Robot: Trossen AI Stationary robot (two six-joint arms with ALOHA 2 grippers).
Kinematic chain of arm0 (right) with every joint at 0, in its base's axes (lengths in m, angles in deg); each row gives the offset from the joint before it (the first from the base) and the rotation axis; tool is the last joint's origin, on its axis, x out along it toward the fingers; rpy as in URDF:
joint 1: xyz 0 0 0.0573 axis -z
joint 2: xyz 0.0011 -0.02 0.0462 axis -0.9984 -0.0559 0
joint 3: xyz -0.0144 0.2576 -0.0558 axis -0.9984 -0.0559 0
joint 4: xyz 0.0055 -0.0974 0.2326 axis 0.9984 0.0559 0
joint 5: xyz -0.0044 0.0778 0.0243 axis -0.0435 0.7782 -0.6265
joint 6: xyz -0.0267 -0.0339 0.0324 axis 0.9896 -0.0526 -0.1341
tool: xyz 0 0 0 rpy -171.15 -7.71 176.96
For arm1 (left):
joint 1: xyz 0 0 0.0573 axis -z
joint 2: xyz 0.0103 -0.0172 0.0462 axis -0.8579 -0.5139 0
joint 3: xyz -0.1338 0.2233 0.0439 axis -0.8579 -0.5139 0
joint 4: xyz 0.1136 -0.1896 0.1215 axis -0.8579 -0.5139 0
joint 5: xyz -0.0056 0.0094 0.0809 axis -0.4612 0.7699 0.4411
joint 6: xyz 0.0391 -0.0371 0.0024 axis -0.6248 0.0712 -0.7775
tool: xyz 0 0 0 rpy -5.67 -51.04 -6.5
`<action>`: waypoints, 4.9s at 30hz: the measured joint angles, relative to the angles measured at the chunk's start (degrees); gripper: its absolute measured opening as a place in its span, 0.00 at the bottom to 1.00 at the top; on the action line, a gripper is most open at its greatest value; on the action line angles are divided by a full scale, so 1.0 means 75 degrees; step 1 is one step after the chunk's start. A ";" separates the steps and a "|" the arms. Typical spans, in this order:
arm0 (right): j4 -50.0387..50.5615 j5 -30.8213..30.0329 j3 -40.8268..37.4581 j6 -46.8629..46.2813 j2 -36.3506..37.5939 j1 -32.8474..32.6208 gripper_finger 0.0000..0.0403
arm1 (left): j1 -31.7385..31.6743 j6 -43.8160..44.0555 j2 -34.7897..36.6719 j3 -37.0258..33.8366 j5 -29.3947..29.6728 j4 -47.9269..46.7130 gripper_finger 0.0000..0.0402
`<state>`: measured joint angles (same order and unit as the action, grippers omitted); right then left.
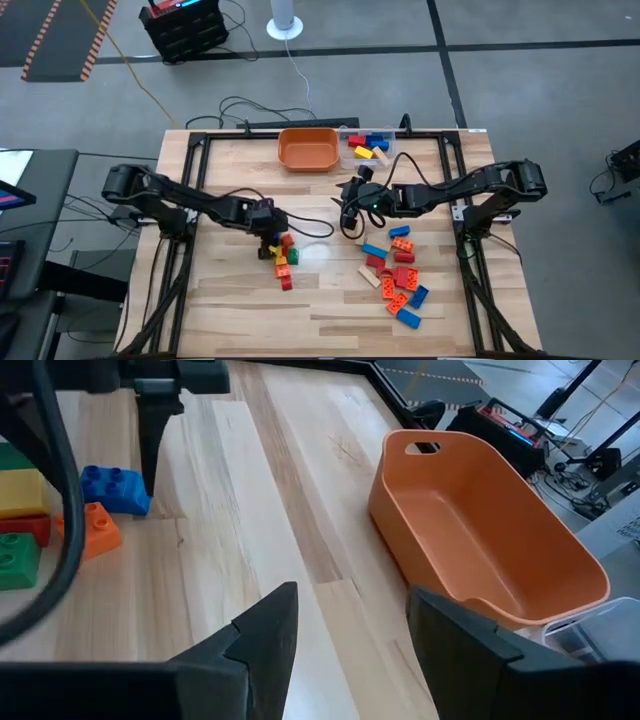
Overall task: Sort blocks by size
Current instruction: Put the blue small game piece into the orange bin, then put the right green small game piece into the orange bin
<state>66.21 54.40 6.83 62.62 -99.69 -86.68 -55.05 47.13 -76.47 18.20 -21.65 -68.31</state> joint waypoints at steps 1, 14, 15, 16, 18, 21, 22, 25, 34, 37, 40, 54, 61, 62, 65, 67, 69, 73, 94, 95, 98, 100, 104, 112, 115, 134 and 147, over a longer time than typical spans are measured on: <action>0.0003 0.0000 0.0000 0.0001 0.0000 0.0000 0.54 | 0.0023 0.0083 -0.0067 0.0058 0.0098 -0.0235 0.56; 0.0040 0.0006 0.0000 0.0003 0.0000 0.0000 0.54 | 0.0113 -0.0047 -0.0168 0.0492 0.0949 -0.2109 0.56; 0.0054 0.0009 0.0000 0.0001 0.0000 0.0000 0.54 | 0.0126 0.0123 -0.0100 0.0534 0.0948 -0.2148 0.56; 0.0065 0.0008 0.0000 -0.0002 0.0000 0.0000 0.54 | 0.0147 0.0338 -0.0015 0.0570 0.0950 -0.2166 0.56; 0.0080 0.0009 0.0000 -0.0036 0.0000 0.0000 0.54 | 0.0194 0.0891 0.0228 0.0592 0.0939 -0.2204 0.56; 0.0079 0.0009 0.0000 -0.0084 0.0000 0.0000 0.54 | 0.0175 0.1940 0.0513 0.0594 0.0931 -0.2642 0.56; 0.0072 0.0009 0.0000 -0.0082 0.0000 0.0000 0.54 | 0.0143 0.2279 0.0589 0.0574 0.0932 -0.2789 0.56; 0.0064 0.0009 0.0000 -0.0076 0.0000 0.0000 0.54 | 0.0109 0.2968 0.0787 0.0465 0.0896 -0.2916 0.56; -0.0038 0.0041 0.0000 0.0041 0.0000 -0.0023 0.54 | 0.0077 0.3426 0.0819 -0.0101 0.0607 -0.2043 0.57; -0.0055 0.0044 0.0000 0.0042 0.0000 -0.0026 0.54 | 0.0004 0.3359 0.0819 -0.0223 0.0652 -0.2055 0.58; -0.0066 0.0044 0.0000 0.0050 0.0000 -0.0026 0.54 | -0.0008 0.3173 0.0819 -0.0384 0.0662 -0.1788 0.60; -0.0076 0.0044 0.0000 0.0006 0.0000 -0.0023 0.54 | -0.0021 0.2195 0.0819 -0.0633 0.0872 -0.1291 0.43; 0.0037 0.0042 0.0000 -0.0162 0.0000 -0.0218 0.54 | -0.0383 0.1482 0.0837 -0.0624 0.0646 -0.1216 0.30; 0.0106 0.0044 0.0000 -0.0279 0.0000 -0.0293 0.54 | -0.0452 0.1372 0.0837 -0.0624 0.0636 -0.1221 0.30; 0.0461 0.0031 0.0000 -0.0571 0.0003 -0.0576 0.54 | -0.0674 0.1042 0.0861 -0.0622 0.0554 -0.1250 0.33; 0.0601 -0.0030 0.0000 -0.0603 0.0003 -0.0773 0.54 | -0.0876 0.0822 0.0875 -0.0543 0.0387 -0.1324 0.34; 0.0546 -0.0306 0.0000 -0.0600 0.0003 -0.0951 0.54 | -0.1084 0.0520 0.0869 -0.0337 0.0289 -0.1339 0.34; 0.0215 -0.0479 -0.0093 -0.0593 0.0003 -0.1084 0.54 | -0.1526 -0.0259 0.0881 0.0227 0.0292 -0.1296 0.34; -0.1526 -0.0498 -0.1189 -0.0324 0.0003 -0.0845 0.54 | -0.4804 -0.2765 -0.1051 0.2809 -0.1022 0.1178 0.35; -0.1481 -0.0498 -0.1189 -0.0326 0.0003 -0.0845 0.54 | -0.4895 -0.2823 -0.1339 0.3128 -0.1022 0.1030 0.35; -0.1395 -0.0498 -0.1189 -0.0338 0.0003 -0.0845 0.54 | -0.5146 -0.3009 -0.2159 0.4162 -0.1022 0.0172 0.35; -0.1332 -0.0498 -0.1189 -0.0367 0.0003 -0.0845 0.54 | -0.5285 -0.3040 -0.2740 0.4798 -0.1021 -0.0531 0.35; -0.1171 -0.0498 -0.1189 -0.0393 0.0003 -0.0845 0.54 | -0.5451 -0.3203 -0.3545 0.5613 -0.1014 -0.1833 0.38; -0.1189 -0.0498 -0.1189 -0.0393 0.0003 -0.0845 0.54 | -0.5322 -0.3425 -0.3162 0.5984 -0.1013 -0.2515 0.53; -0.1189 -0.0498 -0.1189 -0.0393 0.0003 -0.0845 0.54 | -0.5107 -0.3469 -0.2685 0.5997 -0.0988 -0.2626 0.56; -0.1080 -0.0533 -0.1186 -0.0447 0.0003 -0.0845 0.54 | -0.0468 -0.4124 -0.0477 0.2577 -0.0409 -0.2680 0.56; -0.0625 -0.0586 -0.1186 -0.1007 0.0003 -0.0732 0.54 | 0.0345 -0.0835 -0.0400 0.2407 -0.0881 -0.4092 0.56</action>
<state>61.52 50.01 -2.07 55.07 -99.67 -92.17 -52.47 40.86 -79.48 36.25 -28.26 -99.00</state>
